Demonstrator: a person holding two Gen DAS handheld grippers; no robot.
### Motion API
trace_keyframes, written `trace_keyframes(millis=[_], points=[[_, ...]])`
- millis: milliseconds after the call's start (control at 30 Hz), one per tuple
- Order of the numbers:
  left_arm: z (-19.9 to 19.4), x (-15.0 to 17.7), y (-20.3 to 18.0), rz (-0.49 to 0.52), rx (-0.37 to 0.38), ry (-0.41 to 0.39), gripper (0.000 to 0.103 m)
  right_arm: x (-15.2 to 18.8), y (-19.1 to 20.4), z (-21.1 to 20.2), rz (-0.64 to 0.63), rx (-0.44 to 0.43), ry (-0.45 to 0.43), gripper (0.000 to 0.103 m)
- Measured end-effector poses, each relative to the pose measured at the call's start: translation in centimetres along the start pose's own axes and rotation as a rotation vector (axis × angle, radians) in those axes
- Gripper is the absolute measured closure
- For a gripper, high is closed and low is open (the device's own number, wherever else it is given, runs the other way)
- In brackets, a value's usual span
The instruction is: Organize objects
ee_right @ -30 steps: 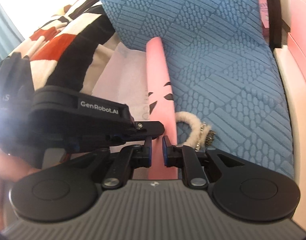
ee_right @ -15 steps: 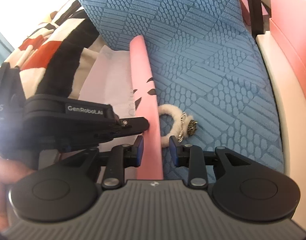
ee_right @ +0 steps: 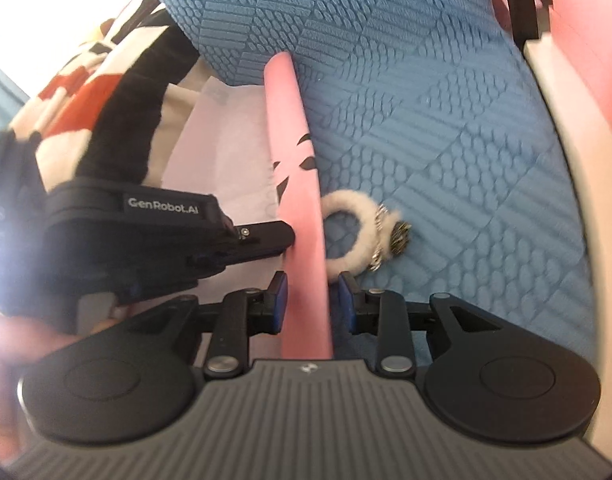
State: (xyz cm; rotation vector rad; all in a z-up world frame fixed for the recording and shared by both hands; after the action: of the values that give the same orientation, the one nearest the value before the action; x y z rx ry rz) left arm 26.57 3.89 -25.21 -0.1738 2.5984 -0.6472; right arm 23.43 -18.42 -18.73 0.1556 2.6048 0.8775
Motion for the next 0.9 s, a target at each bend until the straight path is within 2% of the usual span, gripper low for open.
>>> trace_keyframes(millis=[67, 233, 300, 333, 367, 400, 500, 700, 867, 900], points=[[0.0, -0.1, 0.5, -0.033, 0.013, -0.001, 0.095, 0.2, 0.2, -0.1, 0.002, -0.02, 0.004, 0.071], [0.1, 0.0, 0.0, 0.005, -0.002, 0.001, 0.095, 0.6, 0.5, 0.3, 0.008, -0.044, -0.001, 0.071], [0.2, -0.1, 0.1, -0.001, 0.0, 0.0, 0.095, 0.5, 0.5, 0.5, 0.019, -0.059, -0.012, 0.073], [0.3, -0.1, 0.1, -0.003, 0.0, 0.0, 0.095, 0.5, 0.5, 0.7, 0.019, -0.062, -0.013, 0.077], [0.4, -0.1, 0.1, -0.001, -0.001, -0.001, 0.095, 0.5, 0.6, 0.9, 0.014, -0.057, -0.019, 0.081], [0.4, -0.1, 0.1, 0.0, -0.001, -0.001, 0.095, 0.5, 0.8, 1.0, -0.001, -0.033, -0.026, 0.091], [0.2, -0.1, 0.0, 0.0, 0.011, -0.002, 0.095, 0.5, 1.3, 0.7, -0.048, 0.01, -0.054, 0.095], [-0.4, -0.5, -0.3, -0.001, 0.031, -0.02, 0.094, 0.4, 2.5, -0.6, -0.162, 0.073, -0.122, 0.097], [-0.9, -0.7, -0.9, -0.007, 0.131, -0.059, 0.091, 0.6, 2.6, -1.1, -0.231, 0.123, -0.141, 0.097], [-0.9, -0.7, -1.0, -0.008, 0.156, -0.065, 0.084, 0.7, 2.7, -1.1, -0.245, 0.131, -0.144, 0.097]])
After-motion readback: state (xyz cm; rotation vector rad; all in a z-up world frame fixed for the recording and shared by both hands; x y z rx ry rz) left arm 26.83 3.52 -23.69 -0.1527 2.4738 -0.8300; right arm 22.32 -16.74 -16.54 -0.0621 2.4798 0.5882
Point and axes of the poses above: each gripper's, at about its wrist camera, not at the fingertips, and z roughly the way its jaws point, y to its left, x to its underside, the point moved 2 cm from there along z, roughly the way its jaws point, and after that the axes turned 15 degrees about z, right-handed, at the moved point
